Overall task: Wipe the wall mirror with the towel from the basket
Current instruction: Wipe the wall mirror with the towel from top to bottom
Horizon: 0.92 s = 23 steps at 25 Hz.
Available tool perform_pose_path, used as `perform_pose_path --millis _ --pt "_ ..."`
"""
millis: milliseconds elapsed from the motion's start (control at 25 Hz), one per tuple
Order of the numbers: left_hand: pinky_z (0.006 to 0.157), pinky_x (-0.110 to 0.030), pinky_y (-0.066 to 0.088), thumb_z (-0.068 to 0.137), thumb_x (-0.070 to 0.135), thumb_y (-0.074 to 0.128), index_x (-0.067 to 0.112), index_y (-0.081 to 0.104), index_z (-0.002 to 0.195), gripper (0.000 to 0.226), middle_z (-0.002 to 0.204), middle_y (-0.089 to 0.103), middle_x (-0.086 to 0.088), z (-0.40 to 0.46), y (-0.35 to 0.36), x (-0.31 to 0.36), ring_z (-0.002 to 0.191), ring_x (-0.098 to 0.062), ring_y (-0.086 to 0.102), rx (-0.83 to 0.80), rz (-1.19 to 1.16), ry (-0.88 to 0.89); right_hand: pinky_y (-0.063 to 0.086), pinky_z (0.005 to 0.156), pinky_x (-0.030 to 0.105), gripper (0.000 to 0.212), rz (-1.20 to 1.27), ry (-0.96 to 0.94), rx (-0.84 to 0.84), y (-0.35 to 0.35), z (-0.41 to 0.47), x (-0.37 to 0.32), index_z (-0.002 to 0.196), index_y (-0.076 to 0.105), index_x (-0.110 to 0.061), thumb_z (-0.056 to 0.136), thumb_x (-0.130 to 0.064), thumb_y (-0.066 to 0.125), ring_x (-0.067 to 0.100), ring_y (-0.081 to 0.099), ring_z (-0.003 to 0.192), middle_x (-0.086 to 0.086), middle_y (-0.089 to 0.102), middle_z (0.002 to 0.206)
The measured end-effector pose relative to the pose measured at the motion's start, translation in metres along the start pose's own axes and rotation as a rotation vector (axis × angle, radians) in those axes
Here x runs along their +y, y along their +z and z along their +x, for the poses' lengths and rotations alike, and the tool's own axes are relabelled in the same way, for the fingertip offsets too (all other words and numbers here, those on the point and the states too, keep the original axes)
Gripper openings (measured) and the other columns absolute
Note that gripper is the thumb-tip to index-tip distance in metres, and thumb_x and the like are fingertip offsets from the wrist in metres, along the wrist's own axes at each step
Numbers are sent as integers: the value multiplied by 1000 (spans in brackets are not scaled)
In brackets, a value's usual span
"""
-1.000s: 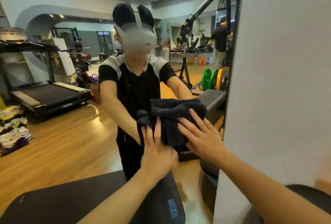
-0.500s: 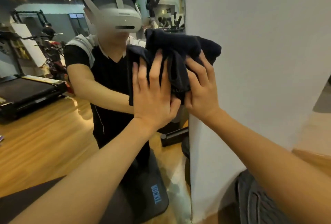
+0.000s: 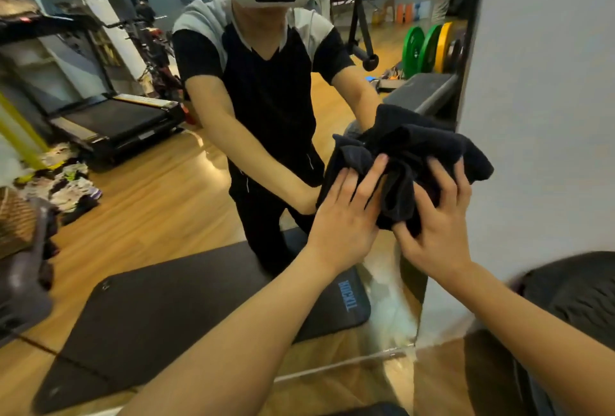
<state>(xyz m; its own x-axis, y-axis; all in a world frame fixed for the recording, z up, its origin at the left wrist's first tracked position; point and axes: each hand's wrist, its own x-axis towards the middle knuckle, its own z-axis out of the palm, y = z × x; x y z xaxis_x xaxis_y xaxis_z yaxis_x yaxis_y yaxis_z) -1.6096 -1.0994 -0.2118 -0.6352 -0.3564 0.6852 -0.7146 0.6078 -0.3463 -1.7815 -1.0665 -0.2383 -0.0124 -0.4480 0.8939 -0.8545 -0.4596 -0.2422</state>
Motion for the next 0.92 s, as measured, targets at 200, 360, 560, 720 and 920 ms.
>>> perform_pose_path --millis 200,360,560,720,920 --pt "123 -48 30 104 25 42 7 28 155 56 160 18 -14 -57 -30 -58 137 -35 37 31 -49 -31 15 123 60 54 -23 6 21 52 -5 -67 140 55 -19 89 -35 65 56 12 148 16 26 160" --pt "123 -50 29 96 21 65 4 38 152 64 160 20 -11 -111 -52 -106 139 -37 38 37 -56 -103 11 122 46 58 -50 -24 0 90 -8 -128 142 47 -27 89 -43 64 51 8 150 9 20 162" --pt "120 -56 33 89 10 74 22 3 161 101 154 25 -6 -173 -101 -158 138 -39 35 110 -209 -193 20 114 55 60 -56 -69 -35 137 -14 -212 140 48 -28 87 -47 68 49 11 148 10 22 160" --pt "117 -65 33 86 5 78 31 0 162 112 155 26 -8 -232 -133 -207 144 -42 30 97 -272 -329 27 101 58 62 18 -71 -83 183 -20 -282 140 48 -31 83 -43 70 45 7 149 6 20 161" --pt "113 -64 37 89 9 76 7 24 154 83 160 26 -11 -303 -159 -258 151 -39 29 48 -316 -510 31 93 59 64 49 -99 -137 223 -26 -363 146 44 -29 86 -41 62 42 1 149 8 21 159"
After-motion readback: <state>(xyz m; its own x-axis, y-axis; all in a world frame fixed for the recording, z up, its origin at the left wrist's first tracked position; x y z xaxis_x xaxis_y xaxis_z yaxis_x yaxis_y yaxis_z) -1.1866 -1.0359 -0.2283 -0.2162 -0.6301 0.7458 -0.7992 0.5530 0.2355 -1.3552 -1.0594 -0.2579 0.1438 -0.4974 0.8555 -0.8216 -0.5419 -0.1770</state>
